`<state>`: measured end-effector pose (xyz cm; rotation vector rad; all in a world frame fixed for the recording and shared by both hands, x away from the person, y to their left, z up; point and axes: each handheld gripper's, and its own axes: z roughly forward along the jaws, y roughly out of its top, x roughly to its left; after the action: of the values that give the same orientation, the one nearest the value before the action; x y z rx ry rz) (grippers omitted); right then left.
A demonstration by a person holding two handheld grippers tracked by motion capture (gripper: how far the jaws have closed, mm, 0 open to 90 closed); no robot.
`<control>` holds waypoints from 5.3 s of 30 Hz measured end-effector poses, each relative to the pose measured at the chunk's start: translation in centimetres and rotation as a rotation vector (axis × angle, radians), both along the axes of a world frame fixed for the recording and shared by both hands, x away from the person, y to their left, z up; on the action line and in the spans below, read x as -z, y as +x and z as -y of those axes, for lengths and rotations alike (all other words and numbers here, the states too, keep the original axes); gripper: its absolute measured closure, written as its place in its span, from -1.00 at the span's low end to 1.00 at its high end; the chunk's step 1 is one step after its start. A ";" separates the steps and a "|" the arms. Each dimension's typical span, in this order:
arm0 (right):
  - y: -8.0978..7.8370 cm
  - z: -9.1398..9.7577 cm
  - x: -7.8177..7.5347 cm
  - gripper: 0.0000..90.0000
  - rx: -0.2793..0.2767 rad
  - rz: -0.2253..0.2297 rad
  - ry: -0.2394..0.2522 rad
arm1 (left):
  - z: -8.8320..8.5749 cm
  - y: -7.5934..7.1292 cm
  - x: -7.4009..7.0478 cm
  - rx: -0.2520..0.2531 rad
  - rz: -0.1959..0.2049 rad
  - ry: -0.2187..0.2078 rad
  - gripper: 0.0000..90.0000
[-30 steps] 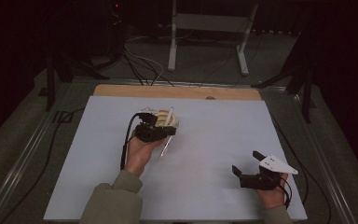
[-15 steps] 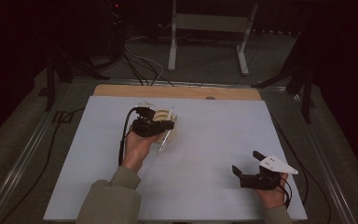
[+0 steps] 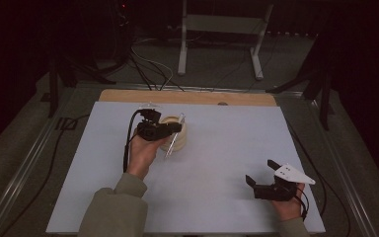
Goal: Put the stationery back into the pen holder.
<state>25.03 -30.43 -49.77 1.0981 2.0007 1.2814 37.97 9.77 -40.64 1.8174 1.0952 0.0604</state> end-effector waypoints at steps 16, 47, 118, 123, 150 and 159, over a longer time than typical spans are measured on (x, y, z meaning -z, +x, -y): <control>0.1 0.0 0.1 -1.00 -0.002 0.000 -0.003 | -0.7 0.9 -1.4 -0.018 0.038 -0.015 0.80; 0.1 0.1 0.0 -1.00 0.001 -0.002 0.002 | -1.7 3.1 -2.9 -0.070 0.090 -0.039 0.80; 0.1 0.5 0.0 -1.00 0.008 -0.002 0.022 | -1.9 6.3 -0.5 -0.185 0.156 -0.082 0.78; 0.1 0.5 0.0 -1.00 0.007 0.000 0.022 | -2.0 6.3 -0.4 -0.189 0.158 -0.082 0.78; 0.1 0.5 0.0 -1.00 0.007 0.001 0.020 | -2.7 5.7 1.1 -0.205 0.159 -0.072 0.78; 0.1 0.5 0.0 -1.00 0.005 0.000 0.018 | -2.4 5.5 1.8 -0.195 0.154 -0.075 0.78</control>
<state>25.14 -30.88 -49.81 1.1116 1.9888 1.2993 43.44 12.22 -42.40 1.6077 1.1454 0.2673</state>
